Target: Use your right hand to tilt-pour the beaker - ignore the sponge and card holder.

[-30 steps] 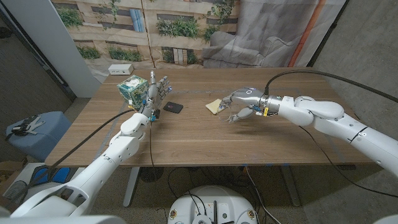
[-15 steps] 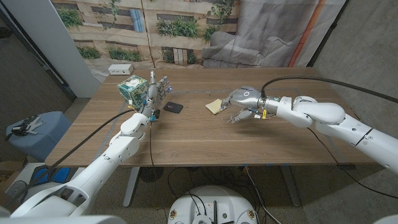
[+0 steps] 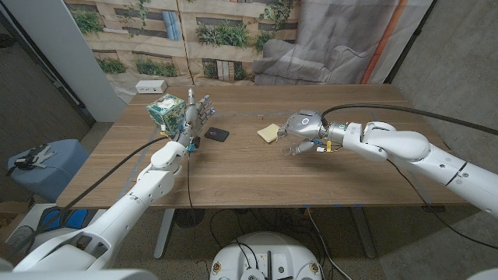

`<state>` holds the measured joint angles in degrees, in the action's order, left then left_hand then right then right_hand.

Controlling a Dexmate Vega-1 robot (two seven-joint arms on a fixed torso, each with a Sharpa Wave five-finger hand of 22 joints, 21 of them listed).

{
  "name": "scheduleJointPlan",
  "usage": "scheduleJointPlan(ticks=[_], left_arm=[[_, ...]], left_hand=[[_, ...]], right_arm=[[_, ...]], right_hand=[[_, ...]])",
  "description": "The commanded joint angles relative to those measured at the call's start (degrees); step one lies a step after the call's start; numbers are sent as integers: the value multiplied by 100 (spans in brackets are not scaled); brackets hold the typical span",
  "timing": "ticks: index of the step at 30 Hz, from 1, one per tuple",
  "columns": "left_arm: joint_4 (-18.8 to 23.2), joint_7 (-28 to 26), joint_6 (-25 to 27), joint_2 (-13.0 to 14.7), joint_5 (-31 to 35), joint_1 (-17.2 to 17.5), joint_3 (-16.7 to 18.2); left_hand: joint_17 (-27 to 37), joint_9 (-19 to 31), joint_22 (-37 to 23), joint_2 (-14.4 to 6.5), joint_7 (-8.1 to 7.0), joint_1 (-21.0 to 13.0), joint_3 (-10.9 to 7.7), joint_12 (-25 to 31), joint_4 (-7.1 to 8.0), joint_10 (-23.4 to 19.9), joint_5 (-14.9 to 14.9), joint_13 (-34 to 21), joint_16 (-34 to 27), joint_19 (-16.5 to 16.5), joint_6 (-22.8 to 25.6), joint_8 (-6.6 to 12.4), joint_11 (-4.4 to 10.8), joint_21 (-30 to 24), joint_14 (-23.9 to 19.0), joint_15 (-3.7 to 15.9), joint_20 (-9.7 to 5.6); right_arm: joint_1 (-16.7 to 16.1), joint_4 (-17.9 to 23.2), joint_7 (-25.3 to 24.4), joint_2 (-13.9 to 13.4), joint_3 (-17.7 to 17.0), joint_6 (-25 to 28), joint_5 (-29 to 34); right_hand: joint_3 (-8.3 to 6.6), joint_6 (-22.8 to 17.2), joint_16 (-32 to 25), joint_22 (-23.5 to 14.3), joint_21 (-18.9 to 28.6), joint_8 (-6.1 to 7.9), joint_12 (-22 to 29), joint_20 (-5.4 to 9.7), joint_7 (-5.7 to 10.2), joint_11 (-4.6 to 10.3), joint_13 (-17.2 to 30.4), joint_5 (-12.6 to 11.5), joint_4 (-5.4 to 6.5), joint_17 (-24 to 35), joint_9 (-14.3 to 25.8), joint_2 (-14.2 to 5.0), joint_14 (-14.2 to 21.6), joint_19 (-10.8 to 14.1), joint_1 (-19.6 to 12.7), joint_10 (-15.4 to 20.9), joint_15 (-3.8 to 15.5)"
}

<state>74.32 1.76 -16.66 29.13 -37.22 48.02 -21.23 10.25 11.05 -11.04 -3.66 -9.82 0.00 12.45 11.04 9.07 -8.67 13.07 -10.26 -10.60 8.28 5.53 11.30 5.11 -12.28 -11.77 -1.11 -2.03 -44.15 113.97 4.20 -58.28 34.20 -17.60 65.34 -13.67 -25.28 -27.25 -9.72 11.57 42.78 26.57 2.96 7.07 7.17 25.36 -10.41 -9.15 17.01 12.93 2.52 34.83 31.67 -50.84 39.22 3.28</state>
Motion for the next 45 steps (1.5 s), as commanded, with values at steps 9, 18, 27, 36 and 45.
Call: scheduleJointPlan(ticks=[9, 18, 27, 36, 45], left_arm=[[1, -2, -1, -1, 1, 1, -2], [0, -2, -1, -1, 2, 0, -2], [1, -3, -1, -2, 1, 1, -2], [2, -4, -2, -2, 2, 1, -3], [3, -2, -1, 0, 0, 3, -1]], left_hand=[[31, 20, -18, -147, -44, -9, 30, 34, -8, -58, 25, -17, -26, 39, 19, 24, 5, -42, -33, -1, -53], [31, 20, -18, -148, -43, -9, 30, 34, -7, -57, 25, -17, -27, 35, 8, 19, -2, -40, -37, -8, -52], [31, 20, -18, -147, -40, -9, 30, 34, -8, -59, 25, -17, -28, 39, 13, 21, 0, -42, -40, -13, -59], [31, 20, -18, -147, -38, -9, 30, 35, -8, -62, 25, -17, -27, 40, 34, 29, -8, -42, -37, -2, -58], [31, 21, -18, -147, -42, -9, 30, 32, -8, -53, 25, -17, -29, 41, 42, 32, 4, -42, -42, -5, -60]], right_arm=[[373, 271, 1624, 410, 363, 208, 404], [467, 273, 1663, 429, 474, 183, 715], [522, 187, 1648, 405, 544, 146, 883], [506, 234, 1911, 423, 598, 251, 1049], [475, 275, 2017, 440, 624, 322, 1145]], right_hand=[[-92, -451, 19, -19, -19, 29, -58, 351, 457, 449, 39, -18, 140, 27, -1, -759, -33, -65, -127, 450, 885], [-79, -444, 25, -20, -14, 28, -88, 335, 449, 450, 49, -15, 166, 42, -6, -793, -45, -57, -64, 431, 869], [-83, -439, 79, -23, -8, 28, -113, 337, 456, 452, 64, -9, 177, 32, -11, -829, -101, -46, -16, 426, 881], [-44, -501, 89, -24, -14, 55, -141, 303, 451, 456, 70, -1, 181, 41, -16, -794, -122, -66, 51, 418, 862], [-41, -494, 87, -24, -22, 56, -155, 300, 422, 461, 76, -5, 183, 56, -21, -822, -117, -95, 83, 437, 873]])
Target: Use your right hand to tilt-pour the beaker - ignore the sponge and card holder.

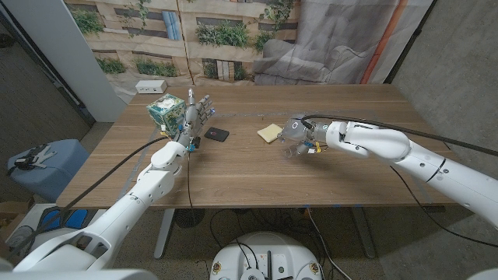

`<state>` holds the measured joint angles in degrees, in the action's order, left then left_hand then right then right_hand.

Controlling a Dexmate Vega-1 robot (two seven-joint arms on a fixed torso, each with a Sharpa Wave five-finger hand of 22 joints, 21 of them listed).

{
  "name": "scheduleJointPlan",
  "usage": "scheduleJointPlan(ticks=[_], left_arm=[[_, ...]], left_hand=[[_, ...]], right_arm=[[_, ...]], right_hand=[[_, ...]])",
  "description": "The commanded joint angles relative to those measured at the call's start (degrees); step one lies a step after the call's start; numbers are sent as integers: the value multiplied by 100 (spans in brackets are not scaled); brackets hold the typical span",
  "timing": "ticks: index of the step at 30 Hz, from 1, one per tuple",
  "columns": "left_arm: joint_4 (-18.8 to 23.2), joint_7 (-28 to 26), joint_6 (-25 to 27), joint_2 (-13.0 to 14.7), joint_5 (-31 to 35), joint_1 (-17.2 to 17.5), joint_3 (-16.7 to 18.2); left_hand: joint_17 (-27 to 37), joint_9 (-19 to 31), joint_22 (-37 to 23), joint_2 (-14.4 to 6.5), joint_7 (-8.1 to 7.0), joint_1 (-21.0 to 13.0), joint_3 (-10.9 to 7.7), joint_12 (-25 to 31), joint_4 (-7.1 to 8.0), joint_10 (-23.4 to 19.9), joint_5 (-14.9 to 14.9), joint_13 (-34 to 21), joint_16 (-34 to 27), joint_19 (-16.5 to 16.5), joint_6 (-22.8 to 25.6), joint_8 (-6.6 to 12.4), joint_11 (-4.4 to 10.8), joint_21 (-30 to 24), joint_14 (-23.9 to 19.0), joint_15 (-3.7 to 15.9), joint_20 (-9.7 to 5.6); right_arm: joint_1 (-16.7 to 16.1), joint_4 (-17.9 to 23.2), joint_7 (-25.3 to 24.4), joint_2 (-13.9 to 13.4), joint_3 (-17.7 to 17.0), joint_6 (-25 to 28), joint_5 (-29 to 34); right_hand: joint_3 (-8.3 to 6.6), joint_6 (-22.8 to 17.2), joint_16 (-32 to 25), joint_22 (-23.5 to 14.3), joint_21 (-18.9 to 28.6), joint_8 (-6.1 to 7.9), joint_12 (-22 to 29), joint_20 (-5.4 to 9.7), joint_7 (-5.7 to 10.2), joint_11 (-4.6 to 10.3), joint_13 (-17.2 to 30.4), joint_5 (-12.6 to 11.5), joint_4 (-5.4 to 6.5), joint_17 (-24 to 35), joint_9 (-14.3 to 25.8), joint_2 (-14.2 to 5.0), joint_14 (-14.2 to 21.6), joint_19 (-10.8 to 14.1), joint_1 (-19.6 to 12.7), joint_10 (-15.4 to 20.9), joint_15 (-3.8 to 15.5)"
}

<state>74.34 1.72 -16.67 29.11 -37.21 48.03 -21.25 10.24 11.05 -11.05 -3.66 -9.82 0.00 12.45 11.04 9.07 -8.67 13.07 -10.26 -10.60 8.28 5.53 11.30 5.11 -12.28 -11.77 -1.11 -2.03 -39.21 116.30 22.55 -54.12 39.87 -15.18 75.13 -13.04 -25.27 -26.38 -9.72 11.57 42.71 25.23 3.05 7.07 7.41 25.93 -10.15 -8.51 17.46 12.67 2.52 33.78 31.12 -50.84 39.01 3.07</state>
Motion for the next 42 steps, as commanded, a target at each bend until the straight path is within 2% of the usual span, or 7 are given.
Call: scheduleJointPlan(ticks=[1, 9, 15, 42], left_arm=[[1, 1, 0, 3, -1, 2, 1], [3, 1, 2, 3, -1, 2, 2], [3, 0, 2, 2, -1, 1, 1], [2, -1, 1, 1, 0, 1, 1]], left_hand=[[31, 21, -18, -148, -39, -9, 30, 32, -8, -53, 25, -17, -29, 39, 46, 34, 6, -42, -42, -7, -57], [31, 21, -18, -147, -40, -9, 30, 34, -8, -58, 25, -17, -28, 39, 43, 31, 4, -42, -39, -5, -57], [31, 21, -18, -147, -43, -9, 30, 33, -8, -57, 25, -17, -29, 39, 37, 28, 6, -42, -44, -4, -57], [31, 21, -18, -147, -52, -9, 30, 35, -8, -60, 25, -17, -27, 40, 23, 21, -4, -42, -38, -8, -54]], right_arm=[[-17, 37, 193, 33, 59, 86, 170], [-27, 54, 160, 38, 70, 108, 210], [-86, 36, 89, 22, -49, 151, -102], [-312, -279, -181, 120, -659, 359, -2674]], right_hand=[[-106, -499, 4, -25, -23, 64, -23, 291, 425, 437, 21, -31, 122, 10, 5, -828, -14, -43, 87, 459, 894], [-107, -493, 6, -25, -23, 63, -36, 285, 438, 433, 28, -31, 119, 16, 2, -843, -17, -48, 97, 449, 896], [-91, -477, 8, -24, -10, 58, -54, 287, 407, 431, 37, -25, 145, 21, -2, -854, 1, -19, 165, 440, 866], [-67, -619, 22, -19, -9, 124, -92, 264, 365, 434, 39, -28, 119, 33, -18, -841, 58, 1, 255, 519, 876]])
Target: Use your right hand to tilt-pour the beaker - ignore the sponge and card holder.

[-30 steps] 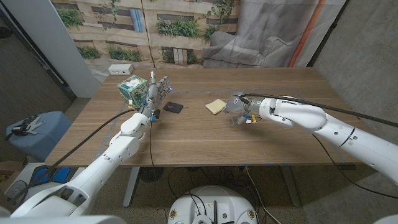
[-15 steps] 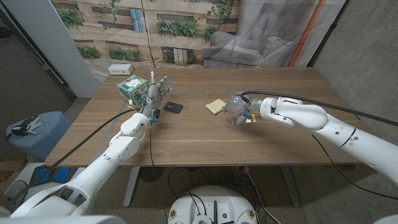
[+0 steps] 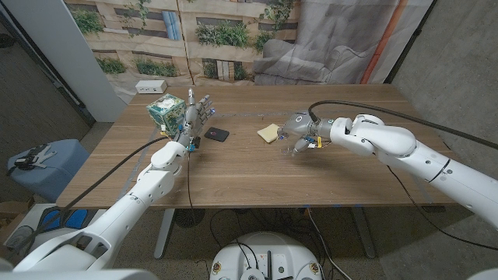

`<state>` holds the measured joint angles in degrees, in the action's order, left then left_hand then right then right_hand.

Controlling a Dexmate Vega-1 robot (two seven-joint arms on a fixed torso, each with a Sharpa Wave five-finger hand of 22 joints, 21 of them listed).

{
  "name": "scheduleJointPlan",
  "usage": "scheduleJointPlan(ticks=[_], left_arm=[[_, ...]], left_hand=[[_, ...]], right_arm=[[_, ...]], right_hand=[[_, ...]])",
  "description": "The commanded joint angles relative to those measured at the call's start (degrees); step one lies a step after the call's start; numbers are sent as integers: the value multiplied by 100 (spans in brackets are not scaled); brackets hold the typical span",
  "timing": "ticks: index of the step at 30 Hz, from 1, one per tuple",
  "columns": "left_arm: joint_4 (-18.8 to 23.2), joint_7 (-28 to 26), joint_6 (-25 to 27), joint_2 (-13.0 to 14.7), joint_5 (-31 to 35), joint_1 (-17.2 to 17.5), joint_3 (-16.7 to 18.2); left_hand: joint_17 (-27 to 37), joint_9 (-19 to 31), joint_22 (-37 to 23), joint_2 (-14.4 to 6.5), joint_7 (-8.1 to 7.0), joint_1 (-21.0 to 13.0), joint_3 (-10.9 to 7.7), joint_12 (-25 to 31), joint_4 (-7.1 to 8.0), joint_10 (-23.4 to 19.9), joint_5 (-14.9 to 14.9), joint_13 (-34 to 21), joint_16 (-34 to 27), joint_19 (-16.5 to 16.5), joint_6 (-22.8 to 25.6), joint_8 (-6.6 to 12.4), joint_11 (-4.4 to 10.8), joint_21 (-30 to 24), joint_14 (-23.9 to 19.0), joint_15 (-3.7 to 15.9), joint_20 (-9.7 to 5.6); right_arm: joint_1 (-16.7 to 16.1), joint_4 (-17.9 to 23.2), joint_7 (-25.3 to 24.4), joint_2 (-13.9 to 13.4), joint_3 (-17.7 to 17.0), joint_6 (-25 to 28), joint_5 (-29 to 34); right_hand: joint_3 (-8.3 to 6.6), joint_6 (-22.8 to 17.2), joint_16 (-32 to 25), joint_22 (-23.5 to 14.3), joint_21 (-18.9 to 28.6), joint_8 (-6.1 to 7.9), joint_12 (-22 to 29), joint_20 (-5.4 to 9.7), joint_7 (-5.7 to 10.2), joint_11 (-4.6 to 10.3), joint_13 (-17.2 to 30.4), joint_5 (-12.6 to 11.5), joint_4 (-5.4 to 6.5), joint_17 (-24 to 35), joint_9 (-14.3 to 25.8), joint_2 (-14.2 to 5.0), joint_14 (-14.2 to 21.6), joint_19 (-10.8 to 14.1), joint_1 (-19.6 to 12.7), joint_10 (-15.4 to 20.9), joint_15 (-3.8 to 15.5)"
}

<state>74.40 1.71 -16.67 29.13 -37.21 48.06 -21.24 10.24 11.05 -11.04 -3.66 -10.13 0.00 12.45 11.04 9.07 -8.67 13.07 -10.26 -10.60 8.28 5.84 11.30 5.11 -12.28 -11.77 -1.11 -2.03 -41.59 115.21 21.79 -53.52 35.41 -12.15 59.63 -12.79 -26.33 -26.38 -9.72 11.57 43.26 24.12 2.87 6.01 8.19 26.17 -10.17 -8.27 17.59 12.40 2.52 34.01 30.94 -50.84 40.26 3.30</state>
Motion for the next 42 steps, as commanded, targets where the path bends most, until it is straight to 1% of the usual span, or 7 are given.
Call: scheduleJointPlan(ticks=[1, 11, 18, 24, 30, 34, 42], left_arm=[[-3, 0, 2, 0, 0, -2, 0], [-6, 1, 1, -1, 1, -4, -1], [1, 0, 5, 2, -1, -1, 1], [4, -1, 7, 3, -1, 0, 1], [4, -1, 6, 4, -1, 0, 1], [3, 0, 6, 3, -1, 0, 1], [0, 1, 4, 2, -1, -1, 1]], left_hand=[[31, 21, -18, -147, -21, -9, 30, 34, -8, -58, 25, -17, -27, 42, -10, 20, -8, -43, -36, -10, -56], [31, 21, -18, -147, -7, -9, 30, 35, -8, -61, 25, -17, -26, 39, -23, 15, -1, -41, -34, -5, -55], [31, 21, -18, -148, -8, -9, 30, 34, -7, -58, 25, -17, -25, 40, -17, 18, 0, -42, -33, -9, -59], [31, 21, -18, -147, -9, -9, 30, 37, -8, -65, 25, -17, -27, 41, -19, 17, 0, -42, -36, -7, -58], [31, 21, -18, -147, -7, -9, 30, 35, -7, -62, 25, -17, -27, 37, -14, 19, 0, -41, -36, -4, -55], [31, 21, -18, -148, -9, -9, 30, 35, -7, -61, 25, -17, -28, 39, -20, 17, -1, -42, -39, 0, -53], [31, 21, -18, -147, -12, -9, 30, 34, -8, -61, 25, -17, -24, 40, -25, 16, -2, -42, -29, -1, -56]], right_arm=[[-90, -157, -90, 67, -219, 109, -1171], [-283, -209, -210, 162, -347, 450, -2039], [-453, -217, -502, 255, -387, 656, -2484], [-610, -169, -604, 322, -402, 957, -2891], [-742, -219, -861, 315, -413, 973, -3228], [-744, -446, -969, 358, -383, 773, -3601], [-848, -606, -1175, 444, -392, 889, -4122]], right_hand=[[-89, -502, 23, -19, -12, 65, 5, 279, 472, 352, 10, -26, 91, 23, 8, -838, 33, 10, 257, 378, 854], [-77, -522, 44, -19, -20, 74, -25, 275, 477, 356, 8, -27, 86, 31, 2, -836, -10, -9, 292, 377, 847], [-72, -510, 51, -19, -25, 69, -42, 271, 490, 353, 16, -29, 69, 44, -3, -832, -45, -25, 292, 369, 854], [-65, -520, 53, -19, -20, 72, -61, 281, 490, 347, 23, -31, 61, 56, -7, -830, -62, -16, 302, 356, 850], [-54, -540, 51, -19, -11, 79, -64, 284, 492, 341, 28, -33, 50, 68, -12, -818, -76, 6, 311, 380, 849], [-52, -541, 40, -20, -1, 79, -67, 300, 491, 337, 27, -37, 38, 82, -14, -818, -72, 32, 304, 400, 857], [-47, -558, 57, -26, 16, 86, -84, 333, 474, 335, 42, -40, 25, 88, -18, -812, -101, 76, 311, 389, 862]])
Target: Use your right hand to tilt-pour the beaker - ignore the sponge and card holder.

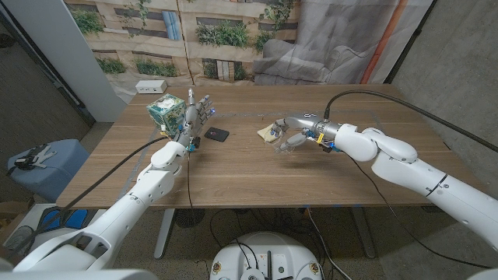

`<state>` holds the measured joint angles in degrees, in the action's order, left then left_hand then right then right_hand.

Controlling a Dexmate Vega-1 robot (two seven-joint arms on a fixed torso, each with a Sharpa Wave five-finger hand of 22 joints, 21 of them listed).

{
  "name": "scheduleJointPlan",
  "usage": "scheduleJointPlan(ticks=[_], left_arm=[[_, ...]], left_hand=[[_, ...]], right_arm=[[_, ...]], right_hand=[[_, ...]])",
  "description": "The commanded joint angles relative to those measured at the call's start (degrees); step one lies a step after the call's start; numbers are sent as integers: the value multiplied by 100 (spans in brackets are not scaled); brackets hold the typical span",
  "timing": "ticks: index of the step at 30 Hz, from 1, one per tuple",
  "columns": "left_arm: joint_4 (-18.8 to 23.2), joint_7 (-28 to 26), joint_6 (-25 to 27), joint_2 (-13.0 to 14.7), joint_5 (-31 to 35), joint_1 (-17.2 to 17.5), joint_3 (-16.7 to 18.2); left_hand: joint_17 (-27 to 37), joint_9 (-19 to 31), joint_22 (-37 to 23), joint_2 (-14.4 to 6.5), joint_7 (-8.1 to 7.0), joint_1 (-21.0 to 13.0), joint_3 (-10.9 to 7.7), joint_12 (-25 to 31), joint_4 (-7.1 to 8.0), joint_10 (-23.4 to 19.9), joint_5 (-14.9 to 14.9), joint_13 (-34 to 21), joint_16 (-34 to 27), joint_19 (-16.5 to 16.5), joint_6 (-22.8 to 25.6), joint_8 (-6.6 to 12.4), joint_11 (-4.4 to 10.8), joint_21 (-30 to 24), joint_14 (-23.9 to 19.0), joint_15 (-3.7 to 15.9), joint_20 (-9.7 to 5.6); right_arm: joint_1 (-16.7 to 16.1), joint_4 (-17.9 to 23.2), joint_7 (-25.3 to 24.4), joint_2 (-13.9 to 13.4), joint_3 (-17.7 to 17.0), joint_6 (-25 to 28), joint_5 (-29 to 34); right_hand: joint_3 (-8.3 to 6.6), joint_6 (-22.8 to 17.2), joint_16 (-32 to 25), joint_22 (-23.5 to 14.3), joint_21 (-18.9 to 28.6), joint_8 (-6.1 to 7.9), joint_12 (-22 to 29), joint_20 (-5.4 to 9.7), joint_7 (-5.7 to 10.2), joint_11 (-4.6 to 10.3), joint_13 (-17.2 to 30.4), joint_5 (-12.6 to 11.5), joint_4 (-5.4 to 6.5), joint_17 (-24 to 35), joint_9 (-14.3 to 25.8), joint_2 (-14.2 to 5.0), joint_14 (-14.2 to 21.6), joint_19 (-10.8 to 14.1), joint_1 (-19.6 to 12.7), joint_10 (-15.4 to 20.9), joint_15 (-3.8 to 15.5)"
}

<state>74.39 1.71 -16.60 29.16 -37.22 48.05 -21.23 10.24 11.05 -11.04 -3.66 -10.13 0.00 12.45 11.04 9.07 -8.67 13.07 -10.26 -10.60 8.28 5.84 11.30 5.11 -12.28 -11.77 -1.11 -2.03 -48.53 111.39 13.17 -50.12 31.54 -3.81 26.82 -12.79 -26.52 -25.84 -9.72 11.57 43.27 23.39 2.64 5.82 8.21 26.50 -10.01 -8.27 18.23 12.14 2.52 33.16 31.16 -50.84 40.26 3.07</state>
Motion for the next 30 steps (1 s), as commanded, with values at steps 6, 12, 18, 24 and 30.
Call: scheduleJointPlan(ticks=[6, 12, 18, 24, 30], left_arm=[[0, 2, -4, -1, 0, 0, 0], [1, 2, -4, 0, 0, 1, 1], [2, 1, -4, 0, 0, 1, 1], [2, 1, -4, 0, 0, 2, 1], [3, 1, -3, 0, 1, 2, 0]], left_hand=[[32, 20, -18, -147, -14, -9, 30, 32, -8, -56, 25, -17, -24, 37, -25, 16, 1, -41, -29, 0, -63], [32, 20, -18, -147, -11, -9, 30, 31, -7, -53, 25, -17, -26, 39, -27, 16, 2, -42, -33, 4, -68], [32, 20, -18, -147, -16, -9, 30, 34, -7, -58, 25, -17, -26, 40, -27, 16, -8, -42, -32, 6, -64], [32, 20, -18, -146, -16, -9, 30, 35, -8, -62, 25, -17, -27, 40, -23, 18, -8, -42, -36, 3, -63], [32, 20, -18, -146, -10, -9, 30, 35, -8, -63, 24, -17, -26, 40, -20, 19, 0, -42, -33, 0, -63]], right_arm=[[-253, -451, -553, 205, 7, -186, -1296], [-292, -651, -886, 315, 97, -472, -1333], [-342, -922, -1239, 431, 140, -907, -1373], [-360, -1359, -1503, 584, 199, -1530, -1467], [-398, -1570, -1631, 670, 228, -1799, -1453]], right_hand=[[-36, -513, 14, -29, 12, 76, -29, 354, 487, 335, 21, -56, 12, 35, 5, -797, -58, 44, 314, 372, 879], [-20, -521, 25, -32, 11, 79, -41, 360, 498, 332, 30, -56, 7, 47, 3, -781, -103, 39, 325, 366, 869], [-19, -563, 16, -34, 9, 95, -44, 365, 509, 336, 38, -60, -6, 70, 1, -789, -126, 33, 309, 385, 881], [-20, -566, 22, -35, 5, 96, -45, 381, 528, 344, 49, -61, -18, 82, -1, -794, -161, 19, 295, 404, 889], [-24, -561, 31, -37, 6, 93, -49, 401, 537, 343, 56, -62, -19, 87, -2, -806, -180, 17, 292, 411, 893]])
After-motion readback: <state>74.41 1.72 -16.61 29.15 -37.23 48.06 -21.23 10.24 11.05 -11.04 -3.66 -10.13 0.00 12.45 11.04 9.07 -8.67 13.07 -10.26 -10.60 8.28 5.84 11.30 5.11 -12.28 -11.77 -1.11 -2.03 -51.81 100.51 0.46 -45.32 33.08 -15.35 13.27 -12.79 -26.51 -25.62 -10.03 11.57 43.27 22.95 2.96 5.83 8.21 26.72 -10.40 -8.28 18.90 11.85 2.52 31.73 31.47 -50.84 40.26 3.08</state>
